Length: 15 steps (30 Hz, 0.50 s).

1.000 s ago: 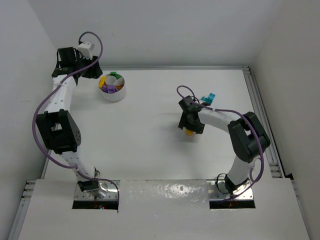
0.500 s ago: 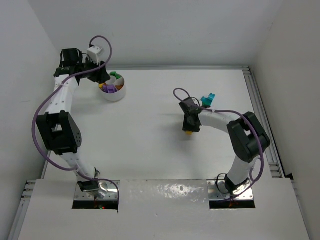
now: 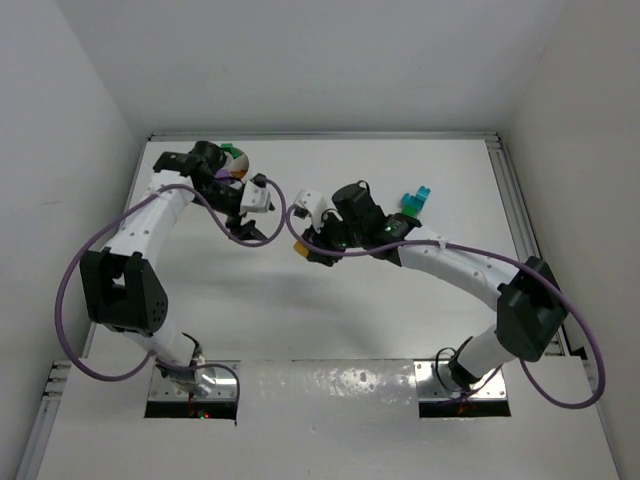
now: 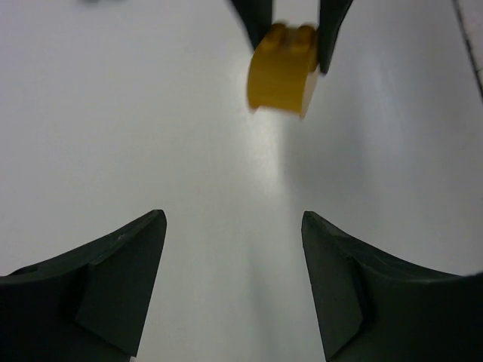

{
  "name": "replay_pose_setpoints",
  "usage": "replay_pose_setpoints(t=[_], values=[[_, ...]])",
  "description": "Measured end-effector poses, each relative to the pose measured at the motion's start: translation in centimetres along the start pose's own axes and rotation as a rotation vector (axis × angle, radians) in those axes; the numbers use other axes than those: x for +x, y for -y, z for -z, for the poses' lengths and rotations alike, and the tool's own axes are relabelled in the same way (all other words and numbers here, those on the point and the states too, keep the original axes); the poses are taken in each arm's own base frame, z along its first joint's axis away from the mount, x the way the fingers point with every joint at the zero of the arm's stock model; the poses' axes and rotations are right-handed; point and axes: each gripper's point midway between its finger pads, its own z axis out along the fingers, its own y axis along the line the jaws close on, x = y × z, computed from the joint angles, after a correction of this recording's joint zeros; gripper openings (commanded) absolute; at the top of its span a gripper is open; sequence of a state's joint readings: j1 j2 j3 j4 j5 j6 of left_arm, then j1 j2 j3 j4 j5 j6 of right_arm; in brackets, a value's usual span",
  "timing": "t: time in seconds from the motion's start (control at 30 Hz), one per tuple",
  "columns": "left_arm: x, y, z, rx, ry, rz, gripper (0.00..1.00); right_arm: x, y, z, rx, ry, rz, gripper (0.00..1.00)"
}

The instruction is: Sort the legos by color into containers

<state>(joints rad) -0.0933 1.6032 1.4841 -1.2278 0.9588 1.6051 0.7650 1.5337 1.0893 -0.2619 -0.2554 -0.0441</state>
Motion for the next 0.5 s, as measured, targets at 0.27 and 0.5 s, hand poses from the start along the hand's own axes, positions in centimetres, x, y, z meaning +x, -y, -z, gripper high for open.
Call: replay_pose_setpoints(t=[0.27, 0.5], values=[[-3.4, 3.6, -2.7, 0.131, 0.101, -0.107, 0.72, -6.2, -2.8, 0.2, -0.114, 0.173, 0.198, 0.0], [-4.2, 4.6, -3.5, 0.166, 0.13, -0.098, 0.5, -6.9, -3.0, -0.3, -0.12, 0.202, 0.232, 0.0]])
